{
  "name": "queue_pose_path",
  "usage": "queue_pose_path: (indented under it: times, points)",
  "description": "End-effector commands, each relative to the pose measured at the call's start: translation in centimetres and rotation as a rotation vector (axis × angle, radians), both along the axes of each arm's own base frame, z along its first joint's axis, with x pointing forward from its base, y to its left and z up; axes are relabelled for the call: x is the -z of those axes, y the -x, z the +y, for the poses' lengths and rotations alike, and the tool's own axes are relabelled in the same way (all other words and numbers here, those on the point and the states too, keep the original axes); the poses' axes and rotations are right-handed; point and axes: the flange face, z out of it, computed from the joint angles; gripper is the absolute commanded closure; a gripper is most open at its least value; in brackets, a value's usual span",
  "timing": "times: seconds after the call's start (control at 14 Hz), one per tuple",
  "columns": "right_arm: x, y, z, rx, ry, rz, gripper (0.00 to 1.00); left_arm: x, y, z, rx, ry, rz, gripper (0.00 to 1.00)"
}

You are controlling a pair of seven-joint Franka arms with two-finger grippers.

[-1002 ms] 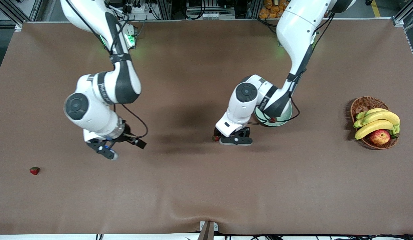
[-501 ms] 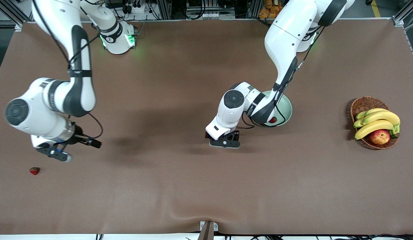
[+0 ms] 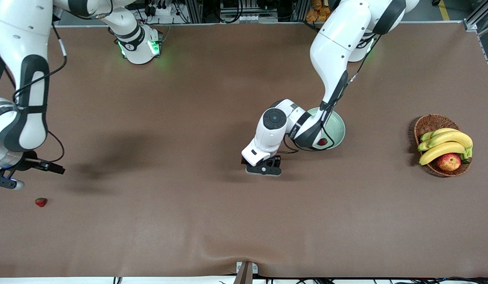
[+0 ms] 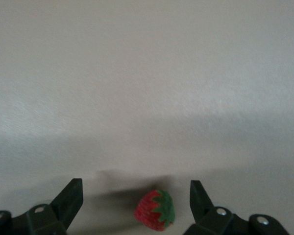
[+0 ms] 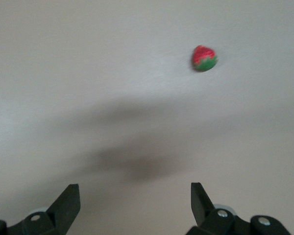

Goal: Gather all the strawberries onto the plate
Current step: 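Grasp a strawberry with the left gripper while the right gripper grasps the last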

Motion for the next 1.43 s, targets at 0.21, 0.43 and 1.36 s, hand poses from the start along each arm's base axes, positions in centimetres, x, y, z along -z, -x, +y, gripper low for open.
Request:
queue_pose_path:
  times: [0.21,0.43,1.36]
  points:
    - [5.9,-4.4,-5.6,-0.165,0.068,-0.123,0.0,0.7,0.1,-0.8,0.022,-0.009,-0.02,0.25]
    - [8.9,-5.8,-7.2,-0.237,0.094,-0.156,0.0,0.5,-0.1,-0.7,0.028,-0.01,-0.024,0.34]
    - [12.8,-6.7,-9.0,-0.203,0.126,-0.277,0.22,1.3,0.6,-0.9,0.035,-0.018,-0.013,0.55]
